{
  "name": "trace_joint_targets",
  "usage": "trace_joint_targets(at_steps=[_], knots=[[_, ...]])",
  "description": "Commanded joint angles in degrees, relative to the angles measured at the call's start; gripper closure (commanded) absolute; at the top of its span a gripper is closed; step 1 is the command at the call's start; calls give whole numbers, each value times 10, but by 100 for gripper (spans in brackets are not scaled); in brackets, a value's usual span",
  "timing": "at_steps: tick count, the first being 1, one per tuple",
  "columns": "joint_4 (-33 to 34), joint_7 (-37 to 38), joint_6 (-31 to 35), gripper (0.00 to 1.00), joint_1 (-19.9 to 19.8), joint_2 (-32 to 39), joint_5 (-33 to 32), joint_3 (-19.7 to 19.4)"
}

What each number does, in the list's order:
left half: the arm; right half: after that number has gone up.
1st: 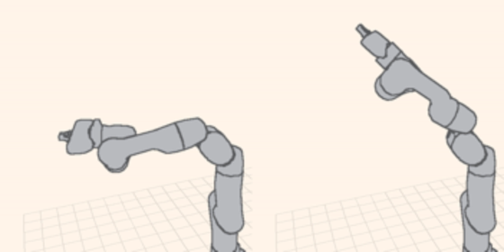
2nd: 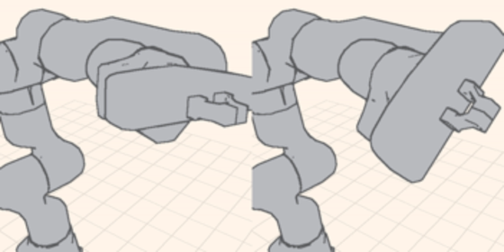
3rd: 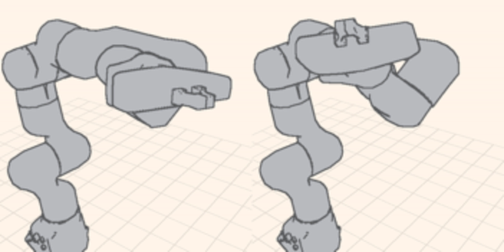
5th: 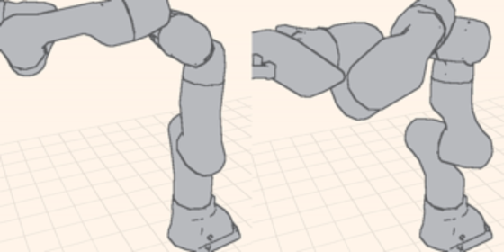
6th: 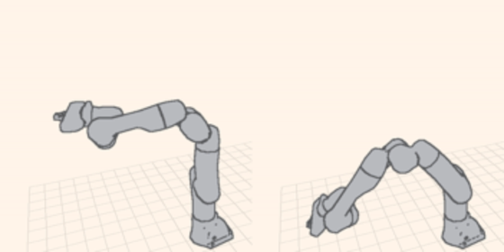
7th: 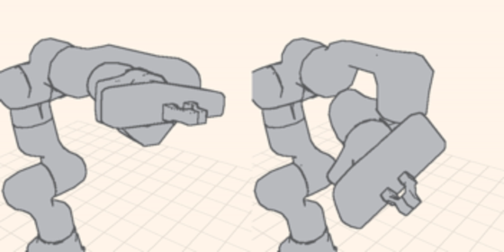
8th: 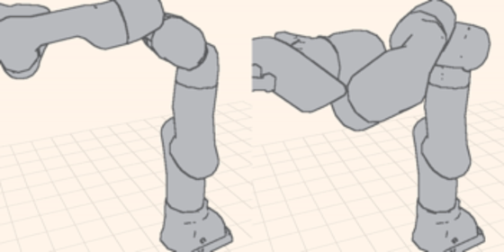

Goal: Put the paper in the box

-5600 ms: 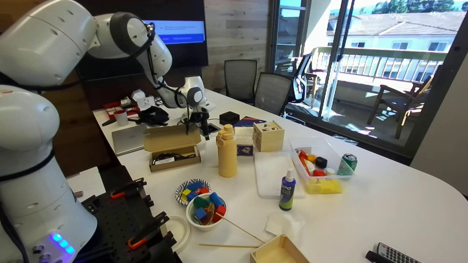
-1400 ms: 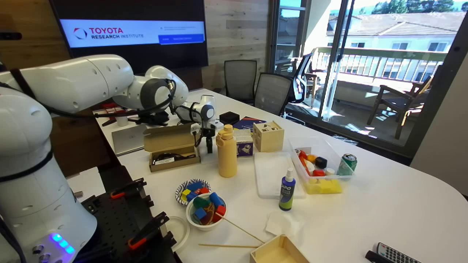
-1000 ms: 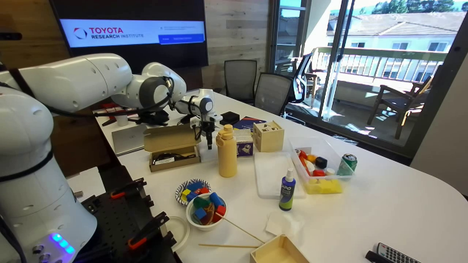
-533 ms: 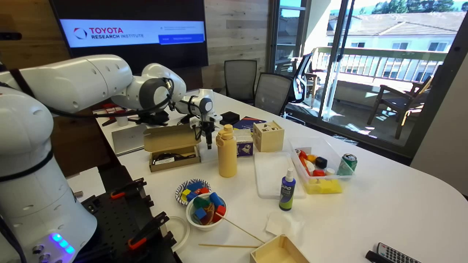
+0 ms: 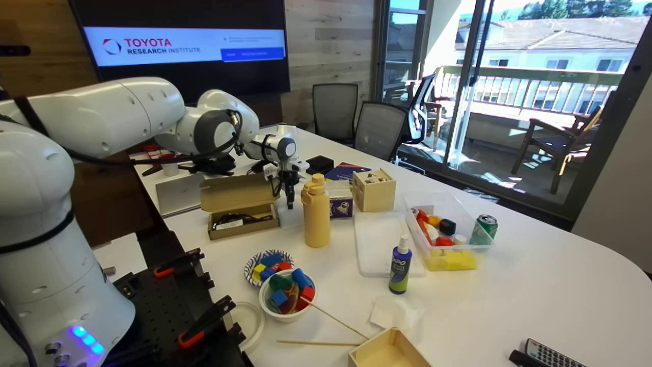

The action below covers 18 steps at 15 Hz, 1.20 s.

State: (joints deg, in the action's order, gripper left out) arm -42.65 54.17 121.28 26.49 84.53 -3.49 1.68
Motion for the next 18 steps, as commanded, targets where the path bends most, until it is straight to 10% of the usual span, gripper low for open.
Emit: trace_joint_targets(at_steps=[1, 6, 7, 18], knots=[[-3, -17, -24, 94, -2, 0, 12, 2], [-19, -14, -18, 95, -4, -2, 18, 6], [-18, -14, -18, 75, -4, -2, 19, 7], [60, 55, -63, 2, -2, -6, 23, -6]])
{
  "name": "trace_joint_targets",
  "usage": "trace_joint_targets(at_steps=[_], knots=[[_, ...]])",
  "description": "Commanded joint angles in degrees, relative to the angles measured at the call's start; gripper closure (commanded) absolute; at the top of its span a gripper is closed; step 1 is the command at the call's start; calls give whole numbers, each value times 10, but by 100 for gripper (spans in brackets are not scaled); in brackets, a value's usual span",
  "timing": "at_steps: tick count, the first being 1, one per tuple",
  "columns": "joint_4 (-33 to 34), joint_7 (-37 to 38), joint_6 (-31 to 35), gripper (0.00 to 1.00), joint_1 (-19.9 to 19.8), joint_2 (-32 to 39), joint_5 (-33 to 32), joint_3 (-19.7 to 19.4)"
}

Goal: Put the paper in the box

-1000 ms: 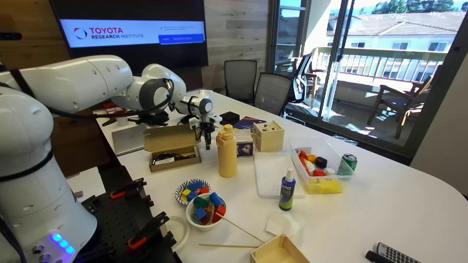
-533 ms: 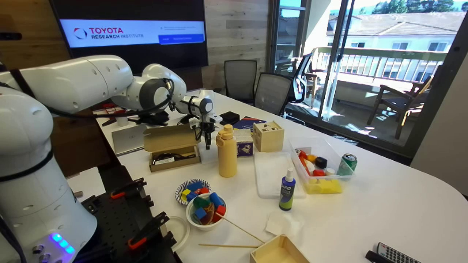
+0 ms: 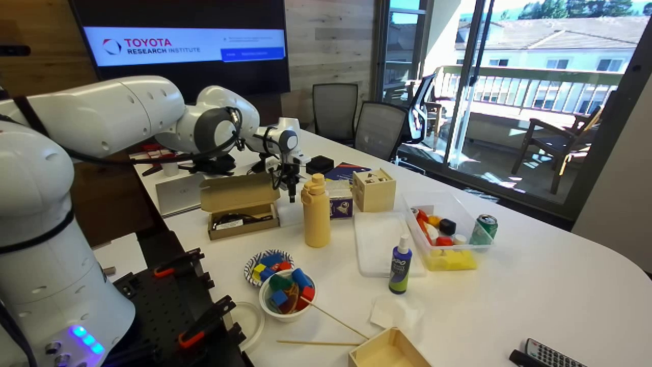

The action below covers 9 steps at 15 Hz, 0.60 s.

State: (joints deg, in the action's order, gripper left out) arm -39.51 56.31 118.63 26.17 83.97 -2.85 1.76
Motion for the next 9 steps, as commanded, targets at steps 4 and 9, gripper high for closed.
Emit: trace_joint_targets(at_steps=[4, 9], knots=[[-1, 135, -16, 0, -8, 1, 24, -20], [-7, 280, 23, 0, -16, 11, 35, -28]])
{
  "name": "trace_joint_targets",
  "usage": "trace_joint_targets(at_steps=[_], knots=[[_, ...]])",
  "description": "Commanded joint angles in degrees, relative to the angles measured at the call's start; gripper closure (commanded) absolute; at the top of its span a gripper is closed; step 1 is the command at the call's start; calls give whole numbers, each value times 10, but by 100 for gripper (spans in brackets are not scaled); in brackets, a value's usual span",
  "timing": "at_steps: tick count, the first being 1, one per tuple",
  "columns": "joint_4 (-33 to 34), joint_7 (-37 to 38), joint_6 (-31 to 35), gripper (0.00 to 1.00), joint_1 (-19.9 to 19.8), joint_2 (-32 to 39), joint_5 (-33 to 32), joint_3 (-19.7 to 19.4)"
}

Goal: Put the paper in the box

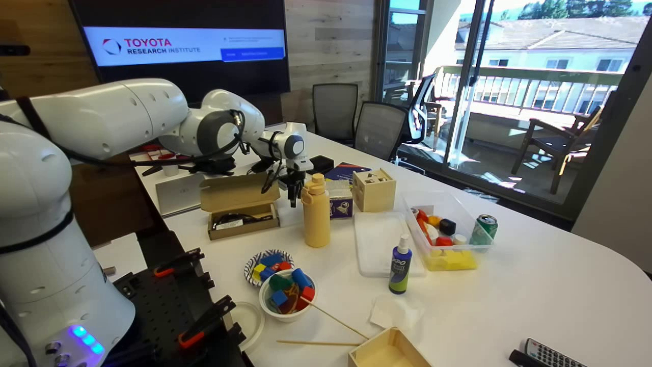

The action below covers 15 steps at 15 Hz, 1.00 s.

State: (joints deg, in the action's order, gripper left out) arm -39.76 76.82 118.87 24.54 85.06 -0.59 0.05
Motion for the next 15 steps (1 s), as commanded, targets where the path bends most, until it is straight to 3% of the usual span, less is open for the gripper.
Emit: trace_joint_targets(at_steps=[1, 7, 15], knots=[[-2, 100, 22, 0, 0, 1, 11, -11], [-14, 189, 12, 0, 0, 2, 3, -13], [-28, 241, 9, 0, -5, 3, 2, -11]])
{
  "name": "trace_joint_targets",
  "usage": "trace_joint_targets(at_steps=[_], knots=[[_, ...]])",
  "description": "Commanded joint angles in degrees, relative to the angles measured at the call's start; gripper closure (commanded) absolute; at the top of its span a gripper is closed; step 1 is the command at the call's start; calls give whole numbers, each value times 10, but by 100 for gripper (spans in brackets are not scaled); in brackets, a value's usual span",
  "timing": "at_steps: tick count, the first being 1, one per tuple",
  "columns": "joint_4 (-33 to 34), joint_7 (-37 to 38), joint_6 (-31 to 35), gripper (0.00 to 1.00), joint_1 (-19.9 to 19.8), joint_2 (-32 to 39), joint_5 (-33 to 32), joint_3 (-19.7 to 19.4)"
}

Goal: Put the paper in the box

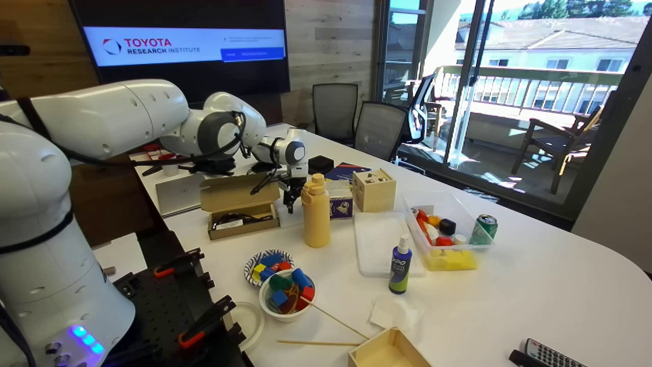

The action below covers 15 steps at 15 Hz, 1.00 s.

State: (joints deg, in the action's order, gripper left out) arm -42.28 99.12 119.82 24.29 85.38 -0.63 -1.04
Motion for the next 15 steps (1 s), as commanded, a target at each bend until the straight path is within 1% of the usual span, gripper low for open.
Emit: trace_joint_targets(at_steps=[1, 3, 4, 5, 6, 7, 13, 15], knots=[[-3, 19, -3, 0, -3, 0, 4, 3], [-9, 14, -4, 0, -6, 0, 8, 9], [-13, 11, -5, 25, -7, 0, 10, 12], [-15, 11, -6, 26, -8, 0, 11, 15], [-16, 13, -5, 32, -8, 0, 12, 15], [-18, 14, -4, 41, -9, -1, 13, 15], [-30, 14, 1, 78, -10, -7, 22, 19], [-28, 14, -6, 92, -10, -8, 24, 18]])
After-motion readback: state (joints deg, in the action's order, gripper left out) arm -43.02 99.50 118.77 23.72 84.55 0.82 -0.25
